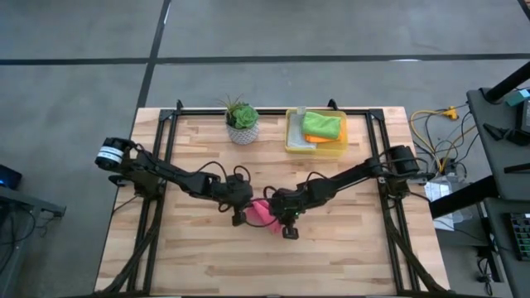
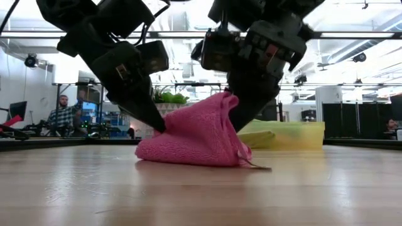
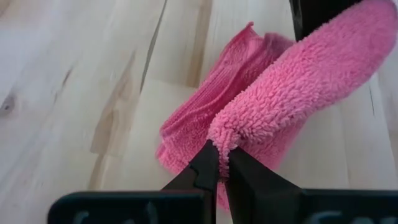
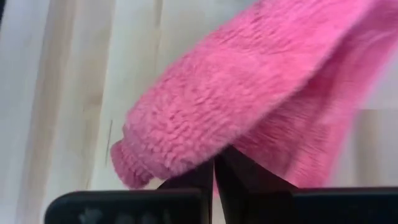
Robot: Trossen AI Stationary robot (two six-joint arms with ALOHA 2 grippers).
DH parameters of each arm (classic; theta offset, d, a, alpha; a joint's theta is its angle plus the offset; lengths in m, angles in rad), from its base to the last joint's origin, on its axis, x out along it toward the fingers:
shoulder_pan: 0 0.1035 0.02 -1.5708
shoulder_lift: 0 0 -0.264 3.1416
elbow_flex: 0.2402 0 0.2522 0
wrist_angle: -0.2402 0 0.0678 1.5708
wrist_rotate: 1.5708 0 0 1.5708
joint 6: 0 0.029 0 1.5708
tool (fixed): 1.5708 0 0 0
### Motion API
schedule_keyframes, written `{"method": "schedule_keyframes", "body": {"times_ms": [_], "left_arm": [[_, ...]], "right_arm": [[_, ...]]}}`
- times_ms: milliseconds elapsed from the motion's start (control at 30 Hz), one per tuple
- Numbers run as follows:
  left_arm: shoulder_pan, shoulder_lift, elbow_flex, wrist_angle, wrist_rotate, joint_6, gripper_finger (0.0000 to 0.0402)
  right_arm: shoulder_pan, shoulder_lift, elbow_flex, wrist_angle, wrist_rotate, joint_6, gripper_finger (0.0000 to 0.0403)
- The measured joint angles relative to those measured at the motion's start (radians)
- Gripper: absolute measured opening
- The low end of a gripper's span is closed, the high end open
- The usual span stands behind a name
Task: Fold microfiber towels
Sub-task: Fold the pink microfiber cloth
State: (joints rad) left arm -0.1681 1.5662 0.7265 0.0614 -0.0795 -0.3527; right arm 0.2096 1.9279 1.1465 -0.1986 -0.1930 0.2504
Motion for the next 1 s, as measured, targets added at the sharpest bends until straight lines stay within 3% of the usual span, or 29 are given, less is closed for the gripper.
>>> {"method": "schedule_keyframes", "body": {"times_ms": [267, 467, 767, 1000], "left_arm": [[0.013, 0.0, -0.001, 0.014, -0.035, 0.062, 0.0], [0.018, 0.0, -0.001, 0.005, -0.062, 0.109, 0.0009], [0.069, -0.001, -0.001, 0.005, -0.113, 0.139, 0.0133], [0.082, -0.033, 0.0, -0.001, -0.111, 0.284, 0.0214]], "right_arm": [[0.002, -0.118, 0.007, -0.2, 0.185, 0.047, 0.0009], [0.002, -0.187, 0.006, -0.258, 0.321, 0.168, 0.0009], [0.017, -0.213, 0.028, -0.098, 0.329, 0.243, 0.0009], [0.025, -0.177, 0.029, -0.002, 0.387, 0.311, 0.0009]]}}
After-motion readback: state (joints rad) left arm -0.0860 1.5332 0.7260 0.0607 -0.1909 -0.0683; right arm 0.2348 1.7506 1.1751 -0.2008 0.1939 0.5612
